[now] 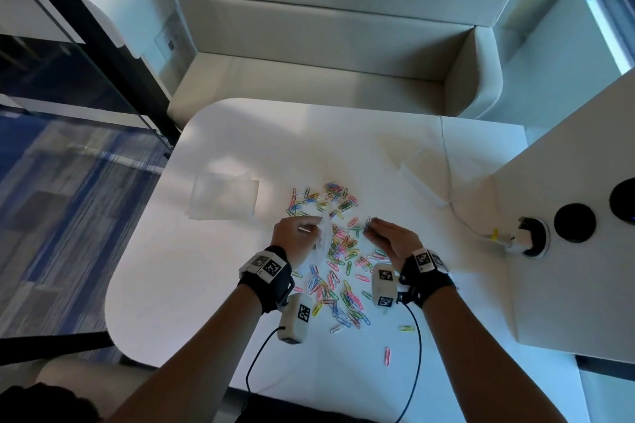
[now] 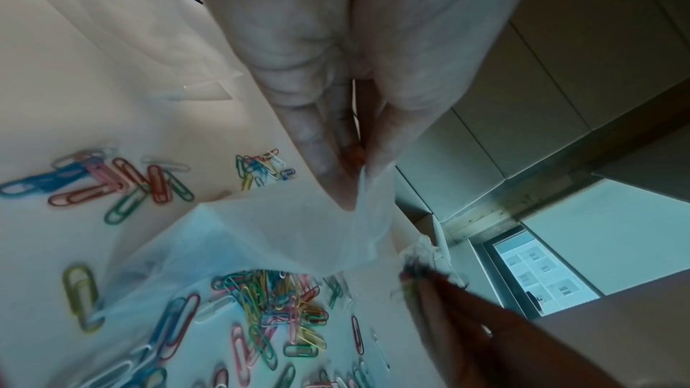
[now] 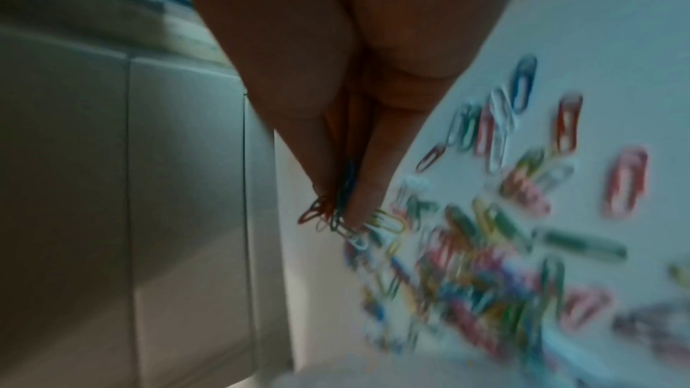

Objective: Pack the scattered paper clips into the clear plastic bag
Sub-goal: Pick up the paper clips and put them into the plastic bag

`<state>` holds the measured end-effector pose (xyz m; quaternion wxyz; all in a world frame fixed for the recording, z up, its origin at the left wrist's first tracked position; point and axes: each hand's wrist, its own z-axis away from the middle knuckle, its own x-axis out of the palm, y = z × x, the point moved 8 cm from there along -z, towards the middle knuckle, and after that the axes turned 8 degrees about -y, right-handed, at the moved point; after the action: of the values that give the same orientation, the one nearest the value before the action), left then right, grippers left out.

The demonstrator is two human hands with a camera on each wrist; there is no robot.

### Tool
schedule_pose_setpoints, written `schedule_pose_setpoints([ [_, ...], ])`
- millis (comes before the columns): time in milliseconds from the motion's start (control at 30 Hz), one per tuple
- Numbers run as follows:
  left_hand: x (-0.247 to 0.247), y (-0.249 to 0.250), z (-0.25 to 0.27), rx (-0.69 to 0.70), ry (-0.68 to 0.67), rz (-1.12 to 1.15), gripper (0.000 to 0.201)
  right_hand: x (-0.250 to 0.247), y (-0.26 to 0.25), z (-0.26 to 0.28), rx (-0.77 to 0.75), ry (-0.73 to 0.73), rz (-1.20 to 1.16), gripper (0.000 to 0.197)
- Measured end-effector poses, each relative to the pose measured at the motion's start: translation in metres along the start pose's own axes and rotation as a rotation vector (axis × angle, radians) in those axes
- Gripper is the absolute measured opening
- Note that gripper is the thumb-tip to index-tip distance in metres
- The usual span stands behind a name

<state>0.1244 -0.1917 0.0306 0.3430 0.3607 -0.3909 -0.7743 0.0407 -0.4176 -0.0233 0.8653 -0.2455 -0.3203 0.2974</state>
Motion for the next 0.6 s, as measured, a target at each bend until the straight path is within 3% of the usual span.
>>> schedule_pose_setpoints([
  [100,0.007,0.003,0.000,0.000,0.006,-0.005,0.028,0.043,0.005,0.016,0.045,-0.194,-0.209,0.028],
  [200,0.013,0.006,0.000,0.006,0.010,-0.007,0.022,0.079,0.015,0.030,0.062,-0.323,-0.160,0.027],
  [333,0.009,0.006,0.002,0.030,0.000,-0.080,0.013,0.087,0.025,0.031,0.027,-0.271,0.049,0.025],
  [467,0.000,0.006,0.005,0.021,0.014,-0.108,0.021,0.085,0.024,0.031,-0.026,-0.228,0.240,0.021],
  [600,-0.008,0.013,0.008,0.081,0.024,-0.103,0.026,0.084,0.012,0.028,-0.178,-0.127,0.594,0.010],
])
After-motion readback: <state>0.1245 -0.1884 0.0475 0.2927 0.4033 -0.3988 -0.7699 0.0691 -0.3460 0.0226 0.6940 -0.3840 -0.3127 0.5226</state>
